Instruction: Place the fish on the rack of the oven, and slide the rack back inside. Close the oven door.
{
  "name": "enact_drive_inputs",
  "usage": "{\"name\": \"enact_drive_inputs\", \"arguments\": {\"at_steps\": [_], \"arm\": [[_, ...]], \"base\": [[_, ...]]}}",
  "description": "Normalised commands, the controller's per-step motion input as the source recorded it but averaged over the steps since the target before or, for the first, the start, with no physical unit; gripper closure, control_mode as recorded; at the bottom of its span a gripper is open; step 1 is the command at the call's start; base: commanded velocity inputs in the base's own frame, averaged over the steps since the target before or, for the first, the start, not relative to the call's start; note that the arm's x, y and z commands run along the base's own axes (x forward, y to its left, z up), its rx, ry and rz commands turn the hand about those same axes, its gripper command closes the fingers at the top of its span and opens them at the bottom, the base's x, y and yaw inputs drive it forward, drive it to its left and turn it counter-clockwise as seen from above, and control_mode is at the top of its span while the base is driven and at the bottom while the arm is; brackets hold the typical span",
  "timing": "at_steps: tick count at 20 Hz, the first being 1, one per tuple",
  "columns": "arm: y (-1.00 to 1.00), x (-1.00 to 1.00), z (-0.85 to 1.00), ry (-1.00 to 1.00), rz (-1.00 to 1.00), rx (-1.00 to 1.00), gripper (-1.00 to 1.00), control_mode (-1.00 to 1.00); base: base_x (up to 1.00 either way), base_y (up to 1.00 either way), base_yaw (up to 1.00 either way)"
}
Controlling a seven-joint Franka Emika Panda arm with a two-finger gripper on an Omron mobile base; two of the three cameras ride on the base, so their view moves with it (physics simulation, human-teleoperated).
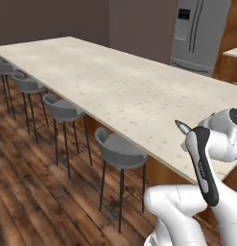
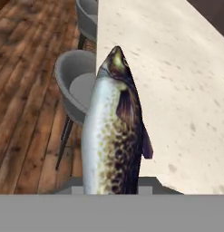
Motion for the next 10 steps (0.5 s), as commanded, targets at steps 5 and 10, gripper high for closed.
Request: {"name": "enact_drive_inputs", "arguments": {"at_steps": [5, 10], "arm": [[0.0, 0.0, 0.0, 0.0, 0.0, 0.0, 1.0, 1.0], [0.0, 0.0, 0.0, 0.0, 0.0, 0.0, 1.0, 1.0]], "base": [[0.28, 0.74, 0.54], [0.48, 0.57, 0.56]]}}
